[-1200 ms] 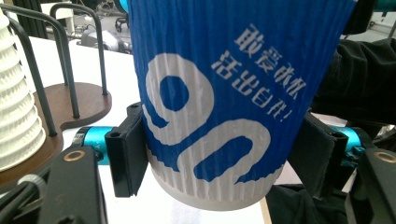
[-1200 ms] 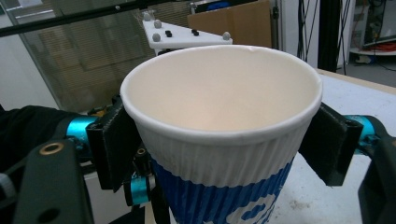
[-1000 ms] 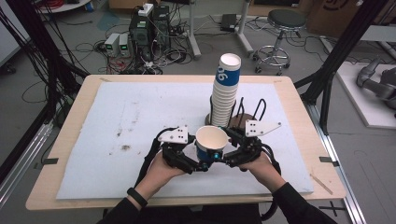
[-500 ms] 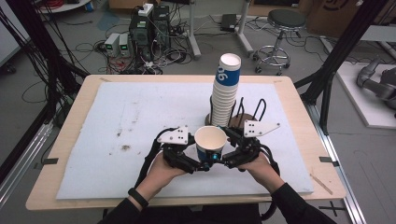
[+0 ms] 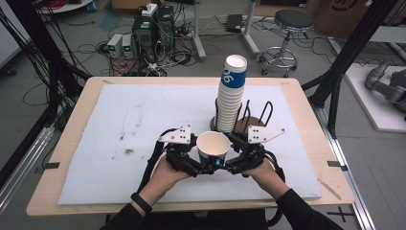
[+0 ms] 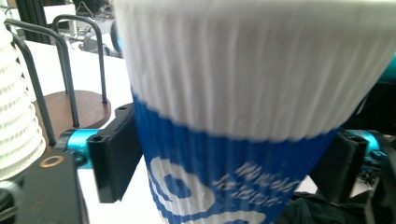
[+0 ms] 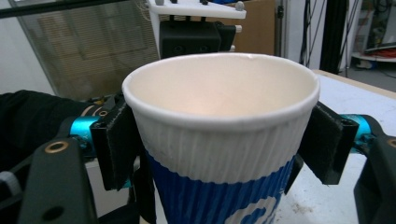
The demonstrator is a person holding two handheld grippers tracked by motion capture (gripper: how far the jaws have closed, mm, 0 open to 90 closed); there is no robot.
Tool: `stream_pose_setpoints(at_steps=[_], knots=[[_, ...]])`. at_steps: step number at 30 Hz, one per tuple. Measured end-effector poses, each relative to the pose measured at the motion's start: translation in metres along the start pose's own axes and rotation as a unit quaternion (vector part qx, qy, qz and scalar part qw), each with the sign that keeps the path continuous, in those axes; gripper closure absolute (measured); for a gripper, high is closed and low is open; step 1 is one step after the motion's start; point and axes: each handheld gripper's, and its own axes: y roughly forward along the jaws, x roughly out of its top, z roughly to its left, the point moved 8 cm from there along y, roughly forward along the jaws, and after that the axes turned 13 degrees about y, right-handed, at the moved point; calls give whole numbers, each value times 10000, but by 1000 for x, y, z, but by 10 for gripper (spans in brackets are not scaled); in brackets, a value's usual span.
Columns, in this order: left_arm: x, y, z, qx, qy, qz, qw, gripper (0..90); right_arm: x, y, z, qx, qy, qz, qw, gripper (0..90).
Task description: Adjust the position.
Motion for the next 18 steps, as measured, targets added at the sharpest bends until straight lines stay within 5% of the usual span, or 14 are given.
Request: stream_pose_setpoints(at_steps=[11, 18], knots=[[3, -10, 4, 109, 129, -20, 9999, 261, 4, -12, -1, 173, -8, 80, 9998, 182], [9, -28, 15, 365, -34, -328, 9988, 261, 0, -22, -11, 137, 70, 209, 9997, 182]])
